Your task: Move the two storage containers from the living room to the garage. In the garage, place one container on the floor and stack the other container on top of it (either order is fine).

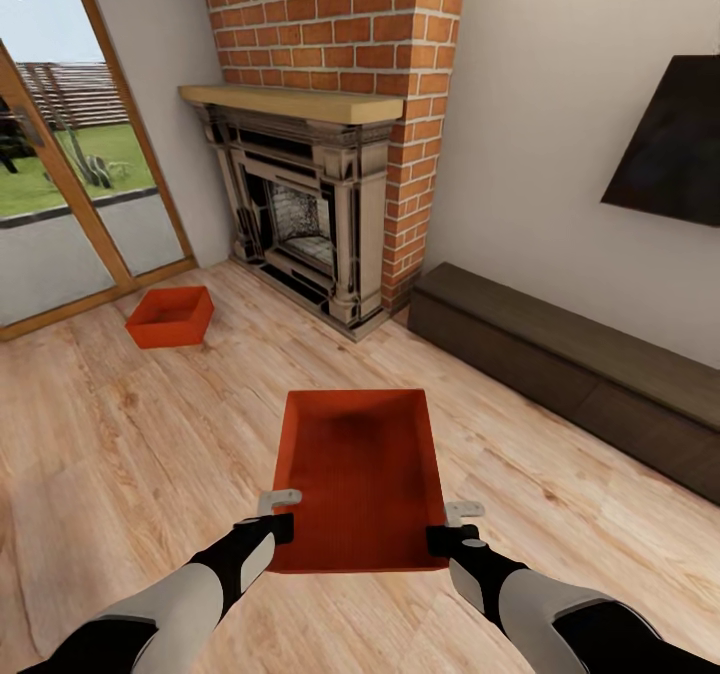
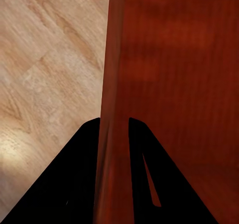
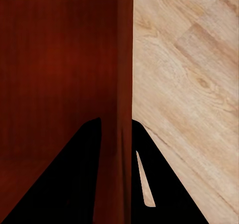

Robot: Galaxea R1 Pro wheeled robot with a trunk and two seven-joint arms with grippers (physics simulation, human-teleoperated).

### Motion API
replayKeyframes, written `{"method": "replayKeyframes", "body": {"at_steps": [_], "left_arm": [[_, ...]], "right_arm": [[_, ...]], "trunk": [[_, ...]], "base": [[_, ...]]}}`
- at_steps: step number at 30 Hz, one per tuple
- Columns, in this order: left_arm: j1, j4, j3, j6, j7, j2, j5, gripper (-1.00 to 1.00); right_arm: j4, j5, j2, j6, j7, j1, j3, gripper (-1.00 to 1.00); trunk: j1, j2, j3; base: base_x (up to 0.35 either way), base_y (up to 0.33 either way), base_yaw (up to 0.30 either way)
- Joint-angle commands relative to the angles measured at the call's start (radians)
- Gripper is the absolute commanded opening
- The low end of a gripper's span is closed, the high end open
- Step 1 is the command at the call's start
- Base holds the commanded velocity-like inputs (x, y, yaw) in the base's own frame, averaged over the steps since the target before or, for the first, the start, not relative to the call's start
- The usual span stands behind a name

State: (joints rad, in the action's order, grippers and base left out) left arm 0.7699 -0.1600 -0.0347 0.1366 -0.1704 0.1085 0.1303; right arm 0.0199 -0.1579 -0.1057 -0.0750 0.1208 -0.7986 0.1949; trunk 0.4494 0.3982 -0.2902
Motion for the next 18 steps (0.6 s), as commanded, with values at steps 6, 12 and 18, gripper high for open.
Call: {"method": "replayKeyframes", "body": {"at_steps": [6,12,18], "left_arm": [[0.001,-0.006,0.006,0.003,-0.037,0.000,-0.017,-1.00],[0.001,-0.006,0.004,0.002,-0.037,0.000,-0.017,-1.00],[0.001,-0.006,0.006,0.001,-0.037,0.000,-0.017,-1.00]], "right_arm": [[0.006,-0.026,0.000,-0.006,0.082,-0.002,0.000,-1.00],[0.006,-0.026,-0.001,-0.006,0.082,-0.001,0.000,-1.00],[0.006,-0.026,-0.001,-0.006,0.082,-0.002,0.000,-1.00]], "trunk": [[0.001,0.002,0.008],[0.001,0.002,0.018],[0.001,0.002,0.027]], "base": [[0.000,0.000,0.000],[0.000,0.000,0.000],[0.000,0.000,0.000]]}}
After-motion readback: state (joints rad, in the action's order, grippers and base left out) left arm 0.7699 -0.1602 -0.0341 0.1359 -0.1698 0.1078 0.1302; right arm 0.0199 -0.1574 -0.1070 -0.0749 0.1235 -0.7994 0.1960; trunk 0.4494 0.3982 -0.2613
